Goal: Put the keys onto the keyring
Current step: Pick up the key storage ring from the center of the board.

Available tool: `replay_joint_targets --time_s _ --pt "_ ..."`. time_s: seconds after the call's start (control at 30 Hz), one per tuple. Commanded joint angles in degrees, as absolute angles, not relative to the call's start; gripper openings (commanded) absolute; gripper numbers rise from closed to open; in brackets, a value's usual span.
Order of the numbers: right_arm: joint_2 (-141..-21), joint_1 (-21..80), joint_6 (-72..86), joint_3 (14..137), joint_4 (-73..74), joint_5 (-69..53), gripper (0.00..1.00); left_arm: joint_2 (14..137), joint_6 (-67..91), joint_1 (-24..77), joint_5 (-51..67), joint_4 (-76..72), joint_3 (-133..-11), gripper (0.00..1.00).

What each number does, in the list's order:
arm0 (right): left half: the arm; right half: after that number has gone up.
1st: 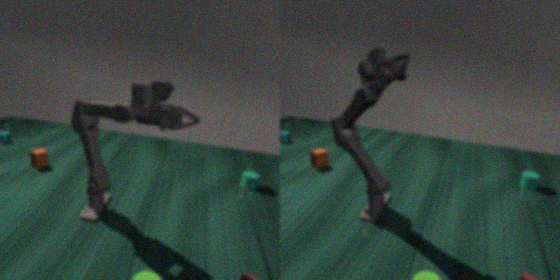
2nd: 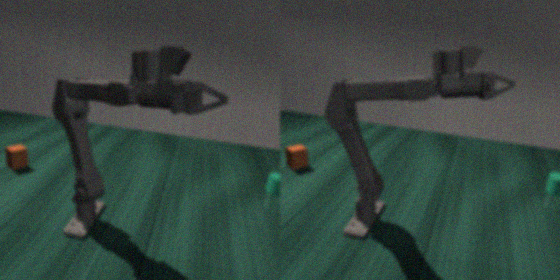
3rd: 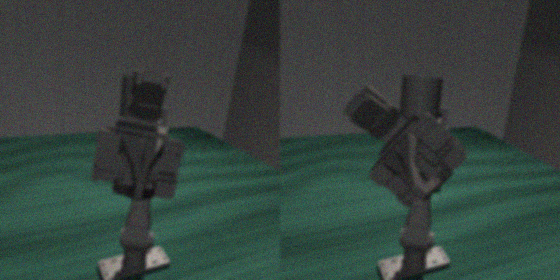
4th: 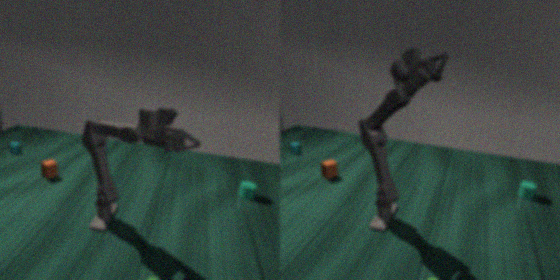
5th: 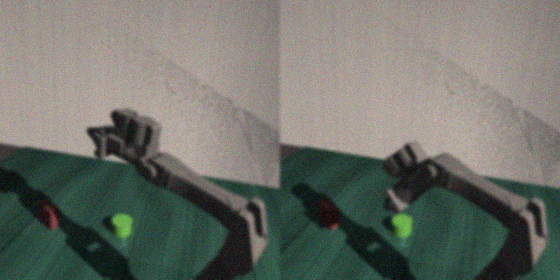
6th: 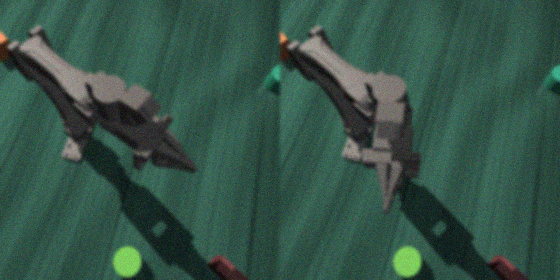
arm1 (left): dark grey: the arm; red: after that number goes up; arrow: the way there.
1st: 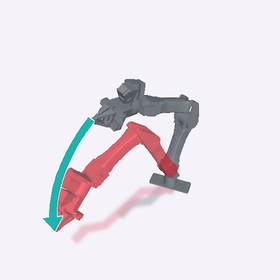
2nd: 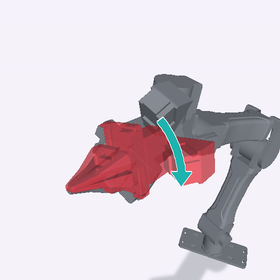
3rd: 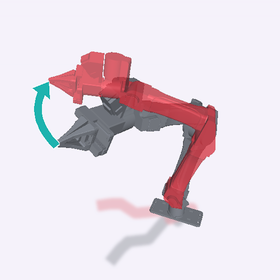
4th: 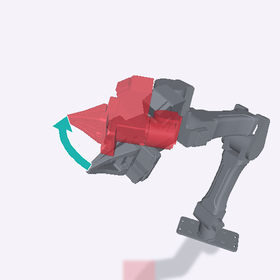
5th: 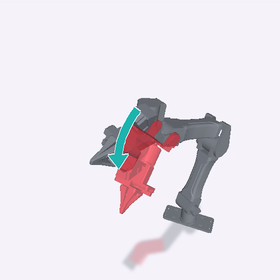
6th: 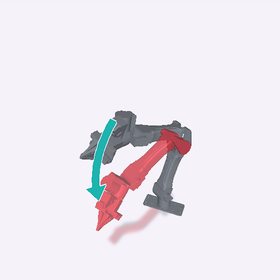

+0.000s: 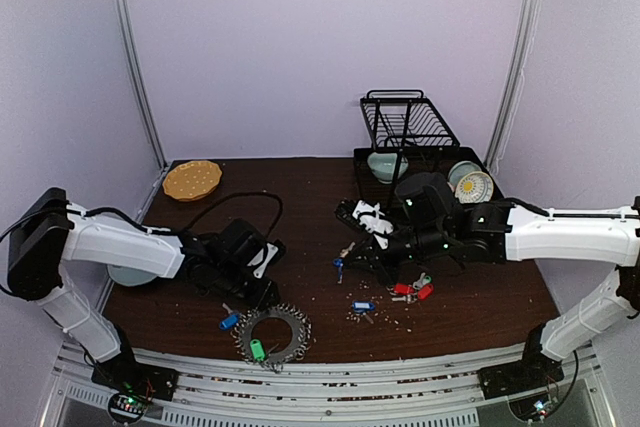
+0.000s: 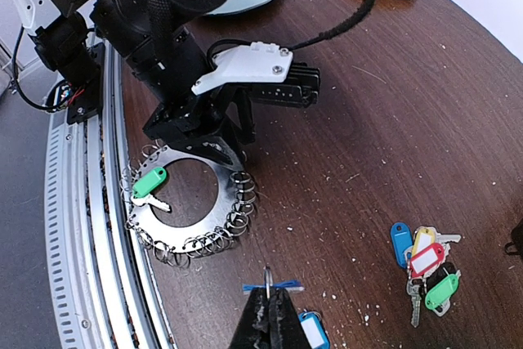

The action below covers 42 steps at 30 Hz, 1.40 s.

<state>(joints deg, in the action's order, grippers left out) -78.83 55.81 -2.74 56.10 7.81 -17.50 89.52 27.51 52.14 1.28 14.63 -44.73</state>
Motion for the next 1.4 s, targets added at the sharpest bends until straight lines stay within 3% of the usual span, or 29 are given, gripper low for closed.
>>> replay_joint_targets --time_s 0.0,0.13,0.53,0.7,0.8,1.0,1.17,1.37 --pt "-77.5 55.4 -2.2 55.6 7.3 -18.9 0.0 91.2 24.9 52.2 -0.2 16.8 -47.6 0.34" --pt "-77.3 55.3 -2.2 55.4 7.3 -18.7 0.0 90.7 24.8 52.8 1.5 16.7 -47.6 0.2" --pt "-77.3 55.0 -2.7 56.2 8.0 -19.1 0.0 91.1 22.9 53.3 1.5 18.4 -46.7 0.19" --pt "-77.0 55.0 -2.7 56.2 7.9 -18.9 0.0 91.0 21.6 53.5 1.6 18.5 -47.1 0.0" --pt "-76.9 54.6 -2.7 56.4 8.7 -18.4 0.0 89.5 20.2 54.0 1.5 18.4 -47.5 0.0" --pt "-75.8 53.1 -1.6 54.7 7.4 -21.9 0.0 74.5 12.7 56.3 -6.5 10.1 -46.0 0.0" --pt "-76.4 52.9 -1.7 54.4 10.1 -24.7 0.0 59.8 0.7 61.5 -4.0 -3.4 -39.5 0.0" --pt "-79.5 52.2 4.8 51.3 11.4 -29.6 0.0 52.4 -5.3 61.9 -0.4 -6.6 -39.7 0.0"
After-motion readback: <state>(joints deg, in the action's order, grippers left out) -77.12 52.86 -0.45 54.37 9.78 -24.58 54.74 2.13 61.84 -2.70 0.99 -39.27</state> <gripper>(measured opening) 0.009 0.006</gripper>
